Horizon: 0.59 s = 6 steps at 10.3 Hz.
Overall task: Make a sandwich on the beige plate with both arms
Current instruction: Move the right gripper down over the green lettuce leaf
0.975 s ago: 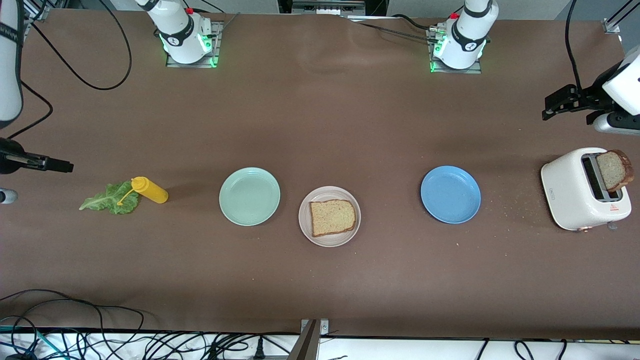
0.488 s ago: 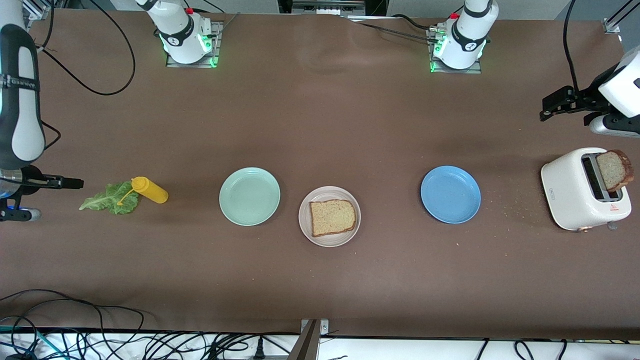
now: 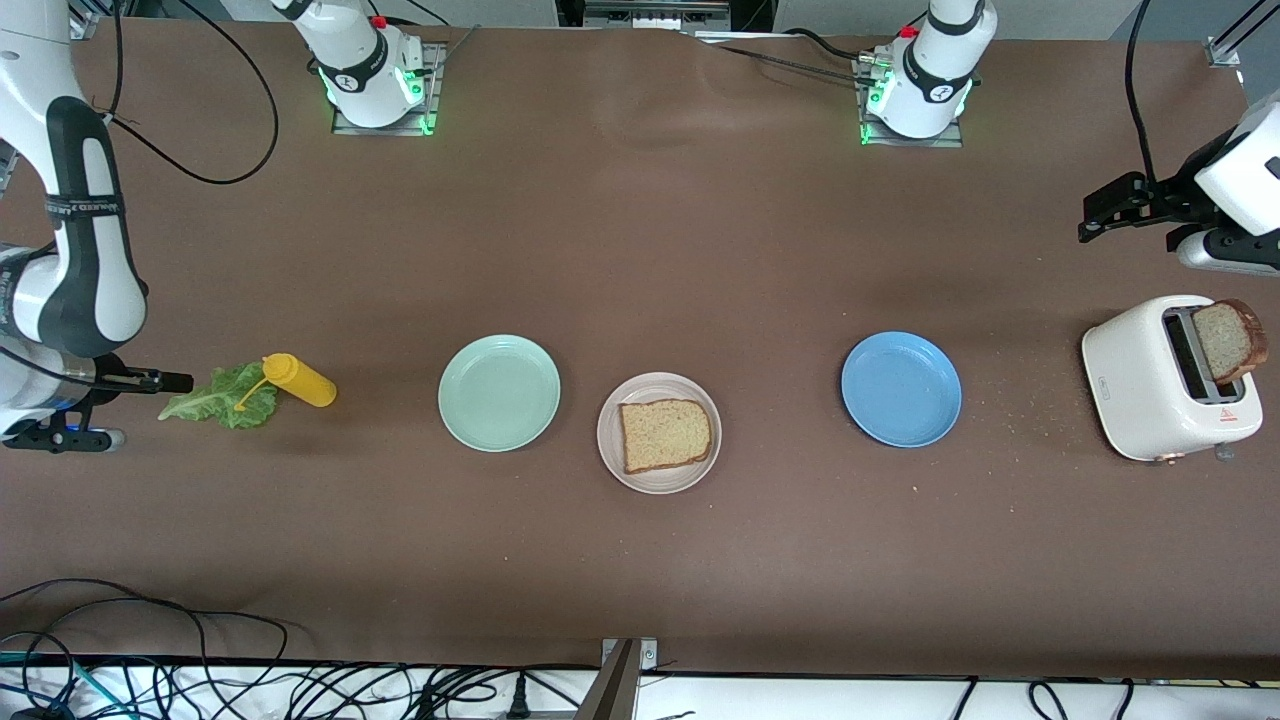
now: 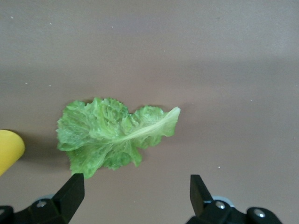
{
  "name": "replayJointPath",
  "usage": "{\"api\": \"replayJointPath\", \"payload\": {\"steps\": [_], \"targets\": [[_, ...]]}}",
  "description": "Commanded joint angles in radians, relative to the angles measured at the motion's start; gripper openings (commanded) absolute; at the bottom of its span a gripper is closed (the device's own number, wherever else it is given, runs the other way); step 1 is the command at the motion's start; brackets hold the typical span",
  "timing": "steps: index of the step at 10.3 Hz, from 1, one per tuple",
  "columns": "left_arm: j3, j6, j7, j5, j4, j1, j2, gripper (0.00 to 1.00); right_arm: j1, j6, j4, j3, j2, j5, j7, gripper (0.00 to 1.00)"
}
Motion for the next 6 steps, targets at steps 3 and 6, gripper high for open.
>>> {"api": "replayJointPath", "payload": {"steps": [3,6], "targets": [[0.0,-0.024,0.019,0.018,0.033,-0.003,0.014,1.0,-0.005,0.036,-0.02,0.012,0.025,-0.032,-0.057,1.0],[0.0,-0.024,0.019,0.018,0.033,-0.003,0.014,1.0,-0.002,0.048,-0.033,0.02,0.038,-0.026,-0.062,1.0]]}}
